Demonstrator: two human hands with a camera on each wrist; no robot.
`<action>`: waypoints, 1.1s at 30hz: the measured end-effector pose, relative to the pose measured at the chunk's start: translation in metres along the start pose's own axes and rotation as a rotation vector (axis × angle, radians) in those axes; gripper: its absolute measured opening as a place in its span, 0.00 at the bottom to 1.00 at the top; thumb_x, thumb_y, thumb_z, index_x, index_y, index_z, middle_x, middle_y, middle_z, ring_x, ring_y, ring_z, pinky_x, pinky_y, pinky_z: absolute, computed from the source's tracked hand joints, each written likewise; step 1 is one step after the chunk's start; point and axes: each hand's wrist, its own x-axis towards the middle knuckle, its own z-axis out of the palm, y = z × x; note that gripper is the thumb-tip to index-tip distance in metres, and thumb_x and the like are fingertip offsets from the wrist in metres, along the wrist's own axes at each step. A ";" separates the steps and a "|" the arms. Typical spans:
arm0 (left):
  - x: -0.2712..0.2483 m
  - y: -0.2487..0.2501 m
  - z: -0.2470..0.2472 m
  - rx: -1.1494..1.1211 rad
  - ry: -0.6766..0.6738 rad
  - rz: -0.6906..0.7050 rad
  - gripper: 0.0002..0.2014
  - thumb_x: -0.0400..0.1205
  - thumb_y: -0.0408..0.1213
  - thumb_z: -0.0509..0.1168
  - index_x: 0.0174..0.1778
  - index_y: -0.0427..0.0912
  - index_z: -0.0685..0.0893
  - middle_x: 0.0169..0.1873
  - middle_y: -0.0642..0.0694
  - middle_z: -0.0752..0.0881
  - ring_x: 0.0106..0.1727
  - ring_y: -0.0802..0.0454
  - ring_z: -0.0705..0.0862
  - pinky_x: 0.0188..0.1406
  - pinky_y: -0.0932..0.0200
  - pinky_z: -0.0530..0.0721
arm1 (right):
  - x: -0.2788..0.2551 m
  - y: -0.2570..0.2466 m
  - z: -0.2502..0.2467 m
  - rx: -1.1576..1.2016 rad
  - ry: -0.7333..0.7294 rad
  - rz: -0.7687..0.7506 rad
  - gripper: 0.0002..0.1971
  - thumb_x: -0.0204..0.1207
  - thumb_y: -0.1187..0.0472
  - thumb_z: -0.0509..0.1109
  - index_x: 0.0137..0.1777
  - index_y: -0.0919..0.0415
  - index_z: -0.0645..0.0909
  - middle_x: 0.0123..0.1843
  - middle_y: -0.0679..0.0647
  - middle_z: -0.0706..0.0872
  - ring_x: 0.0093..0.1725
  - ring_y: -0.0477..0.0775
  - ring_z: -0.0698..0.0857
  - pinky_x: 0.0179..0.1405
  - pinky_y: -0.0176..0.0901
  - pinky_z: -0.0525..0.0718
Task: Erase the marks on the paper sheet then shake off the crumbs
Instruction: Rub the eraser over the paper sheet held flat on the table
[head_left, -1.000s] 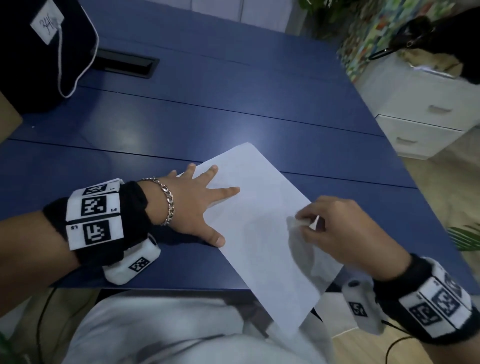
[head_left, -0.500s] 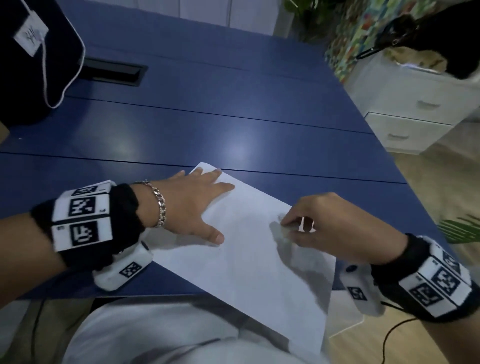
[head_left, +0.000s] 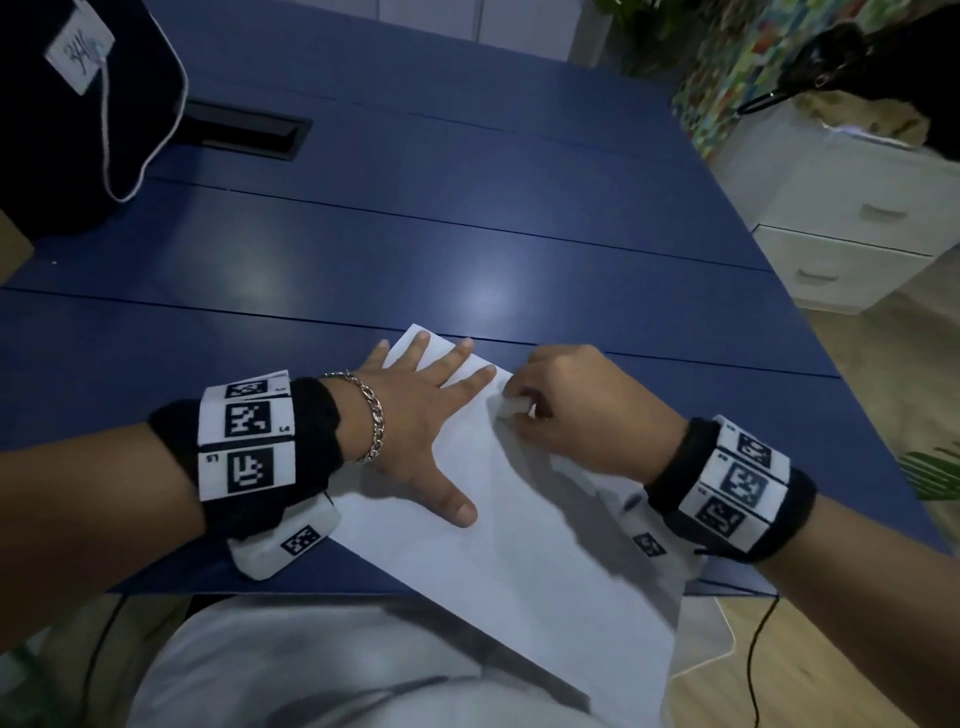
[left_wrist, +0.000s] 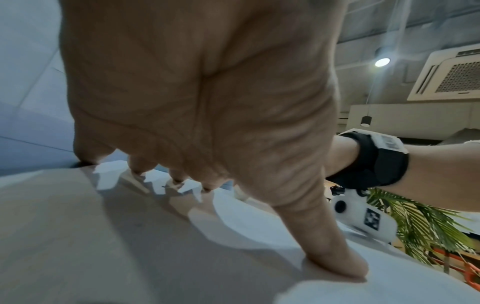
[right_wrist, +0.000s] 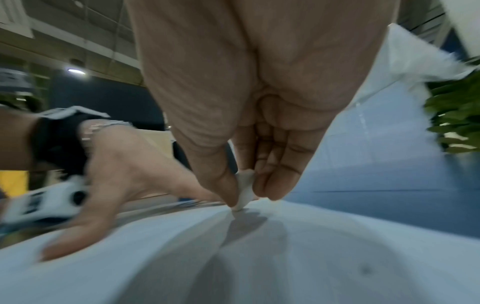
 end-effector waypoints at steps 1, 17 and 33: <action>0.000 0.001 0.000 0.006 -0.003 -0.001 0.76 0.56 0.88 0.67 0.86 0.66 0.23 0.87 0.56 0.21 0.88 0.37 0.23 0.87 0.26 0.35 | -0.003 -0.002 0.001 -0.016 -0.042 -0.025 0.06 0.77 0.55 0.69 0.38 0.52 0.82 0.38 0.44 0.78 0.39 0.51 0.80 0.39 0.50 0.82; 0.002 0.003 -0.002 0.027 -0.023 -0.013 0.76 0.55 0.89 0.67 0.85 0.66 0.22 0.86 0.56 0.20 0.88 0.36 0.22 0.87 0.24 0.37 | 0.004 0.009 -0.008 -0.039 0.031 0.061 0.11 0.76 0.55 0.67 0.32 0.43 0.74 0.37 0.44 0.76 0.42 0.57 0.82 0.40 0.50 0.80; -0.006 -0.006 -0.026 0.217 0.008 0.123 0.72 0.62 0.80 0.75 0.85 0.72 0.25 0.85 0.49 0.17 0.87 0.34 0.21 0.87 0.31 0.31 | -0.109 0.048 -0.017 0.159 0.035 0.201 0.09 0.80 0.49 0.80 0.57 0.35 0.91 0.48 0.36 0.86 0.46 0.40 0.86 0.43 0.33 0.83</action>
